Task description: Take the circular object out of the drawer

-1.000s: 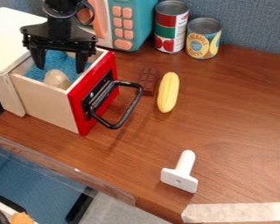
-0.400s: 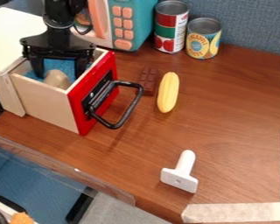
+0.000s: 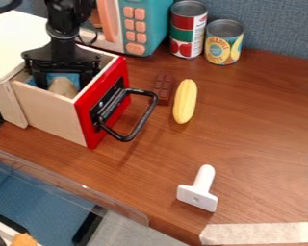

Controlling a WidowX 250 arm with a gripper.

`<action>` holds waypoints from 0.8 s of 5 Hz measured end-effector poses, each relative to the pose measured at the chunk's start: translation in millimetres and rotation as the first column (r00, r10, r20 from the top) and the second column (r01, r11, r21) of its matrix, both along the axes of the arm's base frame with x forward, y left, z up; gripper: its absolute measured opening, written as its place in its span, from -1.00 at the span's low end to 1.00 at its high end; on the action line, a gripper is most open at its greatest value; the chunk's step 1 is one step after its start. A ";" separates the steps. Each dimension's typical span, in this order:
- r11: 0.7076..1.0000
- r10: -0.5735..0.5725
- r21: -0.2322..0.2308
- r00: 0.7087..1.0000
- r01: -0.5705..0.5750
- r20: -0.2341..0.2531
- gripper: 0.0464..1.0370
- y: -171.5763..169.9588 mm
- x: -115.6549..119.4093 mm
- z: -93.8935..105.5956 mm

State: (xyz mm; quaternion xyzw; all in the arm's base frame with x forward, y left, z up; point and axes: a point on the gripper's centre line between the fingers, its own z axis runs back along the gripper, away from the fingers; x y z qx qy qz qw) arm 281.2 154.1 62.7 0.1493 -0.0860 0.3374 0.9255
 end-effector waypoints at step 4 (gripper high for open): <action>0.998 0.001 -0.061 1.000 0.000 0.024 0.39 -1.3 -0.7 17.6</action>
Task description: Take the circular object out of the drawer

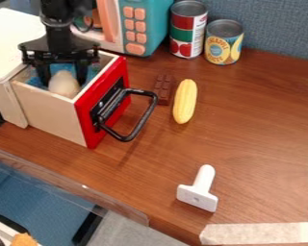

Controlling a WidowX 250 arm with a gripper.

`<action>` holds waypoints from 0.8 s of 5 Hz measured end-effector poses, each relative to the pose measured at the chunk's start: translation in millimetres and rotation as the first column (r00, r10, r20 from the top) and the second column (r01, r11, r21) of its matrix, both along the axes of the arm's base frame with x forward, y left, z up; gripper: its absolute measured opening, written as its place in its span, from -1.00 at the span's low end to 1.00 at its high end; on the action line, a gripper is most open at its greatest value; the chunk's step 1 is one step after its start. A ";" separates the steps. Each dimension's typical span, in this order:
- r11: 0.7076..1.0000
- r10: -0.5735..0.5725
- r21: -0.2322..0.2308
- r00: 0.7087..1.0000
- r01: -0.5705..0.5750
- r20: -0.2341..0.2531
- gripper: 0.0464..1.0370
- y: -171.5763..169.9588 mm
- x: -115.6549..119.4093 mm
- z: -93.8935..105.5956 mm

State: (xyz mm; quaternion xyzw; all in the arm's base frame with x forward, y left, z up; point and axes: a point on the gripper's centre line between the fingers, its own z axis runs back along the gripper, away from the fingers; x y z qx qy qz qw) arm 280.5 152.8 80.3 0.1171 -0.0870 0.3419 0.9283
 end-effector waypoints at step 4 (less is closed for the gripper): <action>0.971 -0.147 0.198 0.988 0.135 0.046 0.39 -60.3 -4.5 59.5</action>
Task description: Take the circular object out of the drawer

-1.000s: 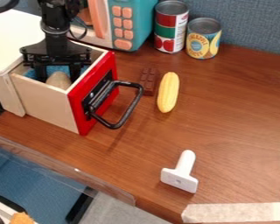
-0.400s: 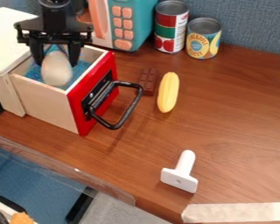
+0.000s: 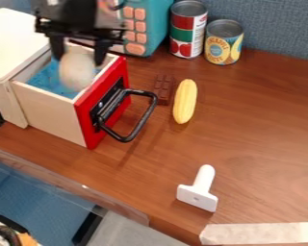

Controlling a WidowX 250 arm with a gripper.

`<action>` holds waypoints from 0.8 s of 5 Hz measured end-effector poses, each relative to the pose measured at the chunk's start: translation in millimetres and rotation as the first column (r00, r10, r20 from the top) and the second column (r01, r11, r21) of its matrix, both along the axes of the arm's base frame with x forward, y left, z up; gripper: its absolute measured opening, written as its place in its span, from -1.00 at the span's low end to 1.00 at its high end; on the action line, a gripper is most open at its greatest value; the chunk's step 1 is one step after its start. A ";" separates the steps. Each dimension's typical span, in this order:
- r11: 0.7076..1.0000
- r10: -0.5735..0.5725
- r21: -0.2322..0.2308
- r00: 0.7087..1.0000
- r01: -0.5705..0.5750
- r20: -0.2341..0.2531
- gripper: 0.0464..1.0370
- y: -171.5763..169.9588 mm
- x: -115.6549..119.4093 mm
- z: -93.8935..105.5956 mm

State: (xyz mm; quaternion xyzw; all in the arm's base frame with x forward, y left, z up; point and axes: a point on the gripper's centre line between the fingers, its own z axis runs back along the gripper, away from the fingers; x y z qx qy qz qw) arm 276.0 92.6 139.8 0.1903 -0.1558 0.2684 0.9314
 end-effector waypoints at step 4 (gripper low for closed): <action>0.893 -0.414 -0.207 0.910 0.400 -0.026 0.39 -77.2 -6.3 -34.4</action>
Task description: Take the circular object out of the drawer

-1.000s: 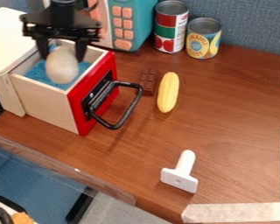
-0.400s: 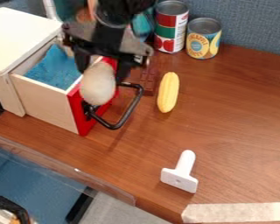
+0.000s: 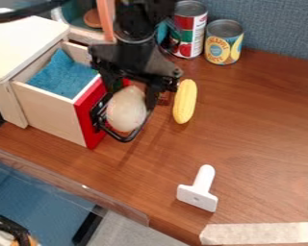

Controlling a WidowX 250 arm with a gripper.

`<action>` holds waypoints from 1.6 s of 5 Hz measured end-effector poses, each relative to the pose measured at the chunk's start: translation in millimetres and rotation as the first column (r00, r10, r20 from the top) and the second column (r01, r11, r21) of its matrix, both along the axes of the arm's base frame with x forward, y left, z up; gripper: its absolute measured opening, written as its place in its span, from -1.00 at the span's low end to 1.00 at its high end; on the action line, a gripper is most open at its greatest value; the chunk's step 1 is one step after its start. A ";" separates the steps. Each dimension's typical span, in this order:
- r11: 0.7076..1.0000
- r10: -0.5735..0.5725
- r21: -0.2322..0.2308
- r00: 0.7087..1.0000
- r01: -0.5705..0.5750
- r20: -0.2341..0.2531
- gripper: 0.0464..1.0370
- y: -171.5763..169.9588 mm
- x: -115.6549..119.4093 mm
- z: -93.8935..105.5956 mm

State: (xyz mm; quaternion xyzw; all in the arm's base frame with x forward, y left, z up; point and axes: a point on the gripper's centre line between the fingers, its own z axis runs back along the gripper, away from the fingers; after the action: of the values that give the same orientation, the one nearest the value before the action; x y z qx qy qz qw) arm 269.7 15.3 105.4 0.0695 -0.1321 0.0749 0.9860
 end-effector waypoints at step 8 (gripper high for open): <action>0.989 -0.130 -0.094 0.981 0.117 -0.144 0.39 -80.1 63.6 -80.9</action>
State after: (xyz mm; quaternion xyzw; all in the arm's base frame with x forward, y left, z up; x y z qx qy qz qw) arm 333.4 -64.8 24.5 0.0244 -0.0585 0.0136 0.9979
